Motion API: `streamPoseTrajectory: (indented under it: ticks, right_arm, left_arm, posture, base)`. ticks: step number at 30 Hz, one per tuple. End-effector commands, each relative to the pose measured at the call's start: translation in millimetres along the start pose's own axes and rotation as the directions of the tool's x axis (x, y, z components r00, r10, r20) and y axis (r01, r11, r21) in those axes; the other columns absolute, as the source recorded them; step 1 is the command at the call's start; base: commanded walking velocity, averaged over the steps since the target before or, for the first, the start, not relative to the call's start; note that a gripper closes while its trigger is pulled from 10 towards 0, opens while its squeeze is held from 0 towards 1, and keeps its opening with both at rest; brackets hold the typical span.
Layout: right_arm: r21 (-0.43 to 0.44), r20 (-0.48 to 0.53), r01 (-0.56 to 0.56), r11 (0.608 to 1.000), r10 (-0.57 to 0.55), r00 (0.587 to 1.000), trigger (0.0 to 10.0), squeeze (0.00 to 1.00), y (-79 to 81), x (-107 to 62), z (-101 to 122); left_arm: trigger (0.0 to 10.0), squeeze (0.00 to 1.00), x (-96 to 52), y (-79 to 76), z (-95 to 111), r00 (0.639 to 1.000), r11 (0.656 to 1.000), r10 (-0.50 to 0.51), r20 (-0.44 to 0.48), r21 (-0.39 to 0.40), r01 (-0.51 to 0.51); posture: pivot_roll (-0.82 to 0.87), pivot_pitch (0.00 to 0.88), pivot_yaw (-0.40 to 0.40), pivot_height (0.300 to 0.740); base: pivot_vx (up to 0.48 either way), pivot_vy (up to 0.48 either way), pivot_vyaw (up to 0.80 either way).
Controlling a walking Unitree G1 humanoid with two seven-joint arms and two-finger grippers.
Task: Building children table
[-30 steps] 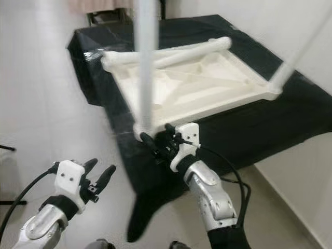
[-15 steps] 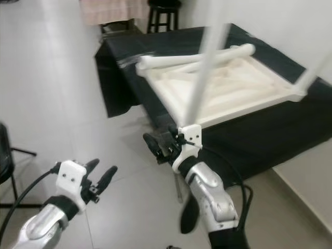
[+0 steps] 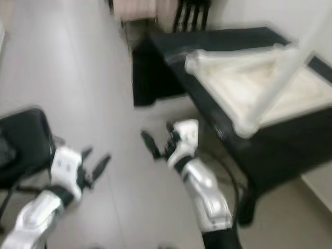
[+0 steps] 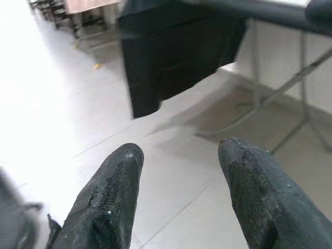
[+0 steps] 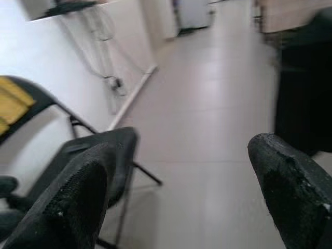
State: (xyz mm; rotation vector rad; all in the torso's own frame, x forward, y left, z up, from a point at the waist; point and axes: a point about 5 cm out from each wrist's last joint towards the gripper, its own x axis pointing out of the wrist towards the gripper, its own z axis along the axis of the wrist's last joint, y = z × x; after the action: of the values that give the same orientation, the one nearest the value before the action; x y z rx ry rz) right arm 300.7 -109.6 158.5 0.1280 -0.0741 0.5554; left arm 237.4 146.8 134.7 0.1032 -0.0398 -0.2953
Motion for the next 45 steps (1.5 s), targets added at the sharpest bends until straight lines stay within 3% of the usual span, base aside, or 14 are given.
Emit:
streamPoseTrajectory:
  ticks: [1,14,32,45]
  right_arm:
    - [-0.004,-0.041,0.064,0.998,-0.065,0.997,10.0,0.00,-11.1,-4.8,-6]
    - [0.010,-0.090,0.062,0.998,-0.060,0.994,10.0,0.00,-11.1,-3.0,-16]
    - [0.051,-0.117,0.052,0.997,-0.046,0.992,10.0,0.00,-10.5,-2.6,-23]
    - [0.053,-0.119,0.047,0.997,-0.040,0.992,10.0,0.00,-10.3,-0.2,-22]
  left_arm:
    - [10.0,0.00,3.1,-7.0,-4,1.000,1.000,-0.019,-0.004,0.005,0.019]
    - [10.0,0.00,7.9,-3.2,-5,0.999,0.999,0.045,0.018,0.017,-0.045]
    - [10.0,0.00,10.4,-6.0,-6,0.999,0.999,0.022,0.043,-0.032,-0.021]
    - [10.0,0.00,11.4,-4.0,-4,0.998,1.000,0.016,0.058,-0.025,-0.015]
  posture:
    - [0.04,0.193,-0.084,0.740]
    - [0.04,0.193,-0.091,0.740]
    - [0.04,0.183,-0.084,0.740]
    - [0.04,0.191,-0.083,0.740]
  base:
    - [0.000,0.000,0.00]
    - [0.000,0.000,0.00]
    - [0.000,0.000,0.00]
    - [0.019,0.000,-0.12]
